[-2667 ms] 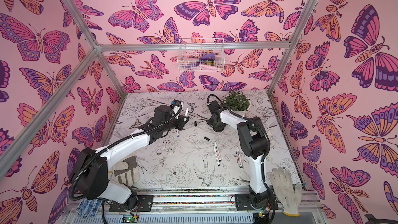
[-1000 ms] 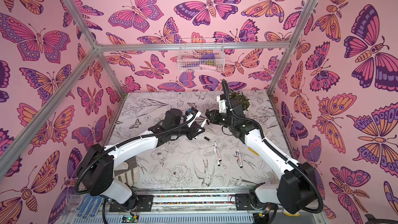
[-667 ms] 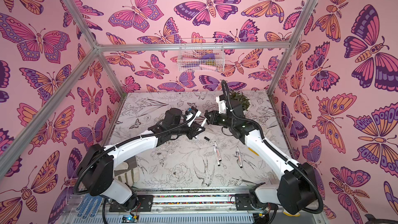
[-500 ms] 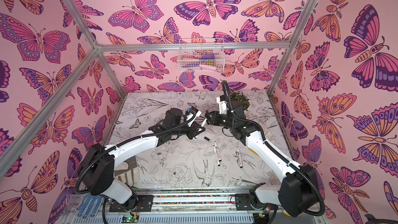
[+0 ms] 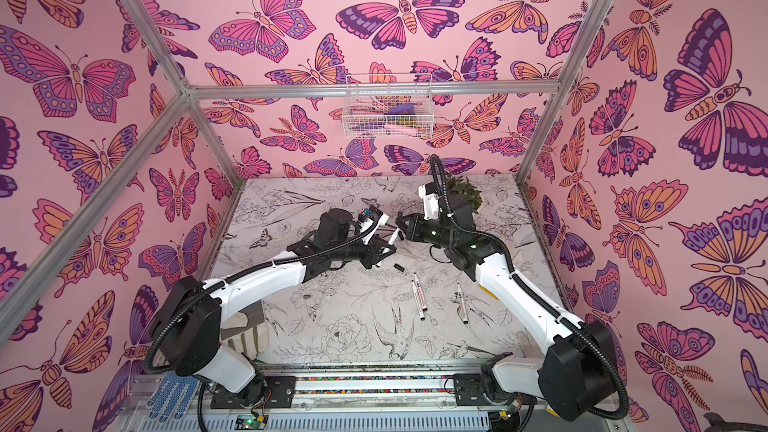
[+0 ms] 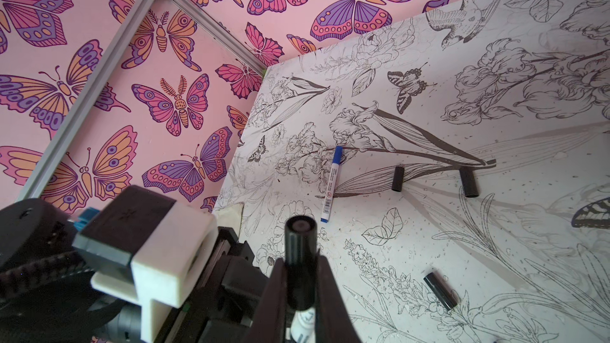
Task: Insert the pens into the pen caps
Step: 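Lift the black cap upright with the right gripper toward the held marker, then align the black cap above the marker tip held by the left gripper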
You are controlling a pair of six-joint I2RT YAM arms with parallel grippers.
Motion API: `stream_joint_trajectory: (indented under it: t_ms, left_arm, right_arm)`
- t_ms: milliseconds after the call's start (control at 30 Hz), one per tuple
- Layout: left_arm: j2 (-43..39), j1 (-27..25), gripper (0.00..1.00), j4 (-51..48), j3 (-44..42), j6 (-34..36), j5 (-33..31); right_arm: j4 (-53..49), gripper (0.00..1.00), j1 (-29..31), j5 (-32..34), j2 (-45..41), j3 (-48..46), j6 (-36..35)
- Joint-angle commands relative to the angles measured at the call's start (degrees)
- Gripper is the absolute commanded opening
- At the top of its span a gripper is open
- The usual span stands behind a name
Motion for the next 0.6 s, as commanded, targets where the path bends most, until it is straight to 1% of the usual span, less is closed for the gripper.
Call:
stream_joint_trajectory:
  t_ms: [0,567]
  left_arm:
    - [-0.08,-0.35,0.00,1.49,0.51,-0.13,-0.09]
    - [-0.07,-0.22,0.00,2.01,0.32,-0.50,-0.36]
  right_arm:
    - [0.97,0.00,-0.40,0.43,0.41,0.18,-1.34]
    - [0.38,0.00,-0.49,-0.03,0.62,-0.40,-1.91]
